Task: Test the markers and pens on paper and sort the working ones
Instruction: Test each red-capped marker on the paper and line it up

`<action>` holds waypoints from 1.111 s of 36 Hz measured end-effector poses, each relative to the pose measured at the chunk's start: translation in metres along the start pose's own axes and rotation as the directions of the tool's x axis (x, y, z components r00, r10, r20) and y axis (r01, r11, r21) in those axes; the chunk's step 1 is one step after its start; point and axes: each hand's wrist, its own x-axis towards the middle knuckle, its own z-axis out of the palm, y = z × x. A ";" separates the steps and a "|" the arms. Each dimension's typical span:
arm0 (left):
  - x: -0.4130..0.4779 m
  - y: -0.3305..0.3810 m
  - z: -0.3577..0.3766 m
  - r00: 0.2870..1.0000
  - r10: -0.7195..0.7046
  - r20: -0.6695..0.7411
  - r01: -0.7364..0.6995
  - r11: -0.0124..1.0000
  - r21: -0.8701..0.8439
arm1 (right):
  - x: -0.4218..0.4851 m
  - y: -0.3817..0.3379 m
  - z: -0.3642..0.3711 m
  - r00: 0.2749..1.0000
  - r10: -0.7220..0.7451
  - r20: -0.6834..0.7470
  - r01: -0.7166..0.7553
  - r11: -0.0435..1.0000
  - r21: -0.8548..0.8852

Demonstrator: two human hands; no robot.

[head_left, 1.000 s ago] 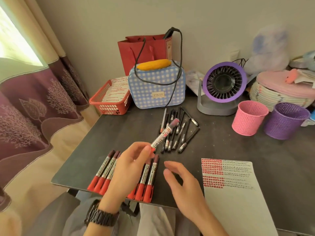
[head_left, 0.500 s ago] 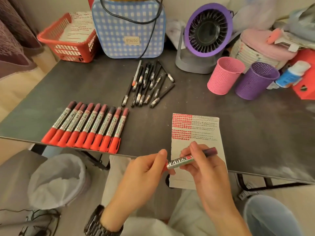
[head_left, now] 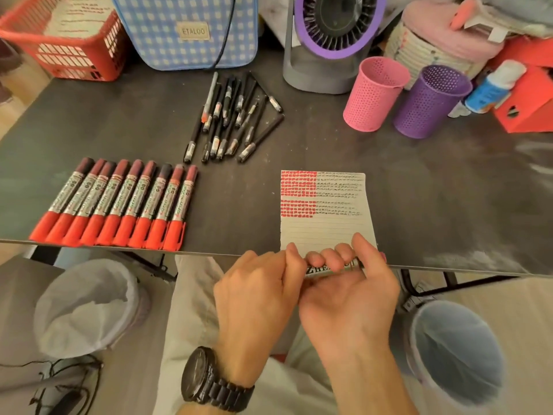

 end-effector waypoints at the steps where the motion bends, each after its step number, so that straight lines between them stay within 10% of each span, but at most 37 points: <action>1: -0.001 0.002 0.001 1.000 0.007 -0.012 -0.007 1.000 0.019 | 0.002 -0.001 0.001 1.000 0.010 -0.027 -0.009 1.000 0.024; 12: -0.004 0.018 0.010 0.985 0.112 -0.131 -0.117 0.993 -0.033 | 0.003 -0.015 0.014 0.995 -0.091 0.042 0.096 0.987 -0.126; 17: 0.002 0.016 0.006 0.941 -0.205 0.269 0.272 0.931 -0.243 | 0.008 -0.046 0.019 0.951 -0.106 0.291 0.163 0.970 -0.182; 25: 0.024 -0.004 -0.012 0.980 -0.177 0.092 0.196 0.770 -0.607 | 0.046 -0.089 0.021 0.935 -0.141 0.325 0.235 0.933 -0.271; 40: 0.071 -0.037 0.020 0.945 0.193 0.265 -0.206 0.978 0.023 | 0.086 -0.084 0.009 0.937 -0.106 0.333 0.326 0.608 -0.724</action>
